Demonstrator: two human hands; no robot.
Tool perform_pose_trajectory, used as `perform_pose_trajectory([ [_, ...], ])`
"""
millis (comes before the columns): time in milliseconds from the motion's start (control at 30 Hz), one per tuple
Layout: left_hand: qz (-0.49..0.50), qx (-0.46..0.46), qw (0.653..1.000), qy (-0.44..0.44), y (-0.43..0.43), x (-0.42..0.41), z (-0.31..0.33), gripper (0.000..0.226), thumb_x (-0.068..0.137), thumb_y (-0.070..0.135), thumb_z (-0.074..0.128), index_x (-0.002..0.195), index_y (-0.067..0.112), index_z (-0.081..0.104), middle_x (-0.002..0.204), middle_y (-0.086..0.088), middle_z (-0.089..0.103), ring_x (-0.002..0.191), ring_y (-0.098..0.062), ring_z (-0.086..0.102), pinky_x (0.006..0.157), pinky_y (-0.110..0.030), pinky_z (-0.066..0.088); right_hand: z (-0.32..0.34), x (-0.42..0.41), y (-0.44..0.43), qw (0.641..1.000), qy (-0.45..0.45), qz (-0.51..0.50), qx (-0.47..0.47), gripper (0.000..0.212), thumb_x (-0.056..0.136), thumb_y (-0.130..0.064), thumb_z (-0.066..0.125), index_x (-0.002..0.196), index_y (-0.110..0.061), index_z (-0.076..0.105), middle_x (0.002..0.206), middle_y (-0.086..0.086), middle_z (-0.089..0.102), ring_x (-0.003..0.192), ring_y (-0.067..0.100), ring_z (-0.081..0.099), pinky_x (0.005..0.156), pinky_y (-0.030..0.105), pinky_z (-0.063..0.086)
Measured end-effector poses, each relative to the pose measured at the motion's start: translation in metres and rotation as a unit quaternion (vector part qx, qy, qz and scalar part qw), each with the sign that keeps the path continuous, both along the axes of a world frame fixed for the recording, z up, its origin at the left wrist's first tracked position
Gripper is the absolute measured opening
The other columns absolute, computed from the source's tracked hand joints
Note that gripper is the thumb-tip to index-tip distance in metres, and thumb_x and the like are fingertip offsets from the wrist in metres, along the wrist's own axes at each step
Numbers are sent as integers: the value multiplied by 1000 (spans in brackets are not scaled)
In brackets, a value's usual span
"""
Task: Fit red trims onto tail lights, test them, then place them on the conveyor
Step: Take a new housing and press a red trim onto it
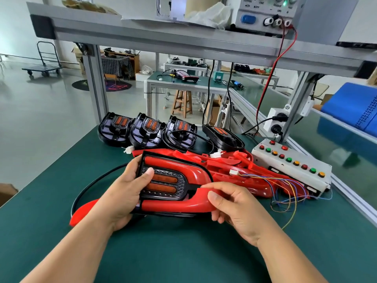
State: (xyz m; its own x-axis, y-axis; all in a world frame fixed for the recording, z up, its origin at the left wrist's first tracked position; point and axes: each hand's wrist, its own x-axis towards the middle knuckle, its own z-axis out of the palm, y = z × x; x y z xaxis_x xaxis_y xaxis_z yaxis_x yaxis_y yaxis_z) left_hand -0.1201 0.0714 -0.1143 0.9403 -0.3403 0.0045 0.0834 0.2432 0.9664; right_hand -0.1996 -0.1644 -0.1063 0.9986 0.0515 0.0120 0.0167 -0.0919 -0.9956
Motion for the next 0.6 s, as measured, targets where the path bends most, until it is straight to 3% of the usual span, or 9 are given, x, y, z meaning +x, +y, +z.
perform_pose_trajectory([
  [200, -15, -12, 999, 44, -3, -2, 1, 30, 102, 29, 47, 128, 43, 51, 111, -10, 73, 96, -35, 72, 68, -45, 59, -10, 3, 11, 995, -21, -52, -85, 23, 93, -25, 66, 101, -46, 71, 75, 1, 71, 60, 14, 64, 59, 21, 50],
  [333, -37, -34, 997, 51, -1, -3, 3, 34, 91, 38, 56, 124, 45, 55, 116, -11, 72, 100, -36, 71, 70, -45, 59, -14, 5, 13, 991, -18, -105, -81, 9, 90, -27, 69, 96, -31, 64, 82, -7, 70, 59, 14, 66, 58, 23, 52],
  [433, -49, -42, 997, 41, -1, -4, 3, 44, 83, 39, 62, 125, 47, 53, 117, -12, 71, 101, -36, 70, 69, -43, 59, -14, 5, 14, 988, -10, -127, -92, 11, 89, -28, 70, 95, -28, 61, 84, -4, 68, 60, 14, 68, 57, 19, 51],
  [600, -23, -41, 998, 46, -5, -3, 2, 31, 102, 31, 45, 126, 49, 51, 113, -12, 72, 96, -37, 72, 64, -43, 59, -13, 5, 18, 977, 8, -168, -129, 29, 83, -37, 75, 98, -30, 52, 100, 0, 62, 58, 8, 65, 54, 16, 48],
])
